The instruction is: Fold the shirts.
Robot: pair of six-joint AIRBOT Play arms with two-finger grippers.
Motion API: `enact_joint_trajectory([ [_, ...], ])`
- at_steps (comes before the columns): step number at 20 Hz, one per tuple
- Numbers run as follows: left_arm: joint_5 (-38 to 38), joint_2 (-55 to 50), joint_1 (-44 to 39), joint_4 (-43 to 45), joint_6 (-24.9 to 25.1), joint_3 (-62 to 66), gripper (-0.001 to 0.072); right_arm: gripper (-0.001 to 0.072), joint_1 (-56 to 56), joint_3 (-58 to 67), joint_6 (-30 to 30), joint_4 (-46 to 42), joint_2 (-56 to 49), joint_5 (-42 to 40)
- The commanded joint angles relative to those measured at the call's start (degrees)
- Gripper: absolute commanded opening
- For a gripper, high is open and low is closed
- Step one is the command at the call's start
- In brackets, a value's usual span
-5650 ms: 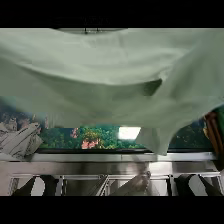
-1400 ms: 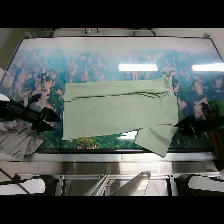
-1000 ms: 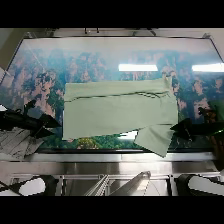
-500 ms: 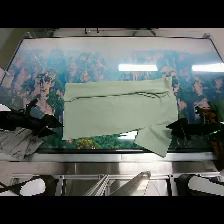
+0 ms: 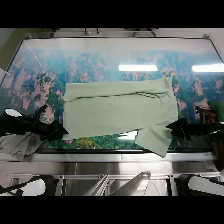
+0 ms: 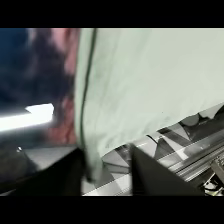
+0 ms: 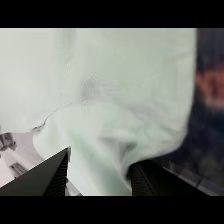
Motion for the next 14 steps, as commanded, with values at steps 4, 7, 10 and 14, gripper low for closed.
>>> enact_joint_trajectory([
  [4, 7.4, 0.1, -3.8, -8.9, 3.5, -0.5, 0.0024, 0.0331, 0.0, 0.0, -0.5, 0.0, 0.0, 1.7],
  [7, 5.0, 0.1, -1.5, -9.0, 3.3, 1.9, 0.0024, 0.0023, 0.0, 0.0, 0.1, 0.2, 0.3, 5.6],
  [10, 3.1, 0.1, 2.5, -8.8, 3.1, 3.4, 0.0023, 0.0021, -0.2, 0.2, 1.6, 0.1, 1.4, 8.2],
  [14, -0.7, 0.1, 7.1, -9.1, 5.1, 3.4, 0.0023, 0.002, -0.2, 1.0, 2.4, 2.9, 5.2, 10.3],
])
